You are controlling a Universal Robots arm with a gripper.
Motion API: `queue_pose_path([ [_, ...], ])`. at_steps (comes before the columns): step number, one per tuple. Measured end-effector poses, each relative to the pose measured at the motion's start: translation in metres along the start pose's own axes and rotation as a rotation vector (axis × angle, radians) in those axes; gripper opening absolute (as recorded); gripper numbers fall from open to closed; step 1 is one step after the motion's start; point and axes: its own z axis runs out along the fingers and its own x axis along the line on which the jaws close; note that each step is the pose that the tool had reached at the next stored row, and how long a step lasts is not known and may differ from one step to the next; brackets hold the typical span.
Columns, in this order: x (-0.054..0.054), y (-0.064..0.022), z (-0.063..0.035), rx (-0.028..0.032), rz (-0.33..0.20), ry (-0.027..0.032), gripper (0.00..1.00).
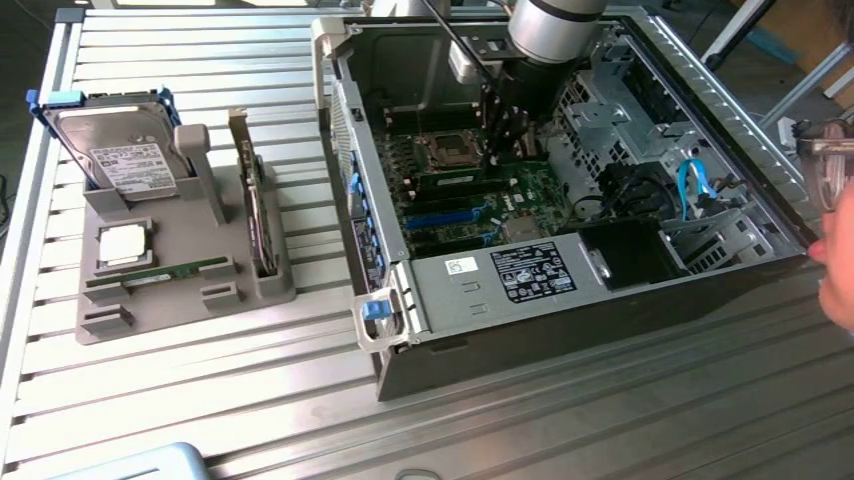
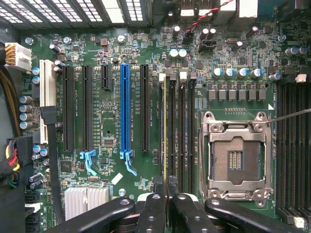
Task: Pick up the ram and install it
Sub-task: 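Insert the ram into the slot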
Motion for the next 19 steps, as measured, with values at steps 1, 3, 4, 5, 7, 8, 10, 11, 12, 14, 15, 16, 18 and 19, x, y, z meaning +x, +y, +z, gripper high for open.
queue_pose_path([
  [1, 0.0000, -0.0001, 0.0000, -0.0006, 0.000, 0.0000, 0.12],
  [3, 0.0000, -0.0007, 0.0001, -0.0028, 0.000, 0.0000, 0.12],
  [4, 0.0000, -0.0012, 0.0002, -0.0044, 0.000, 0.0000, 0.12],
  [5, 0.0000, -0.0012, 0.0001, -0.0049, 0.000, 0.0000, 0.12],
  [7, 0.0000, -0.0012, 0.0002, -0.0050, 0.000, -0.0001, 0.12],
  [8, 0.0000, -0.0012, 0.0002, -0.0049, 0.000, -0.0002, 0.12],
  [10, 0.0000, 0.0011, 0.0007, -0.0050, 0.000, -0.0003, 0.12],
  [11, 0.0000, 0.0022, 0.0008, -0.0050, 0.000, -0.0002, 0.12],
  [12, 0.0000, 0.0022, 0.0008, -0.0050, 0.000, -0.0001, 0.12],
  [14, -0.0001, 0.0022, 0.0015, -0.0049, 0.000, -0.0005, 0.12],
  [15, -0.0001, 0.0021, 0.0020, -0.0049, 0.000, -0.0004, 0.12],
  [16, 0.0000, 0.0020, 0.0021, -0.0050, 0.000, -0.0001, 0.12],
  [18, 0.0000, 0.0018, 0.0024, -0.0050, 0.000, 0.0001, 0.12],
  [19, 0.0000, 0.0018, 0.0024, -0.0050, 0.000, -0.0001, 0.12],
])
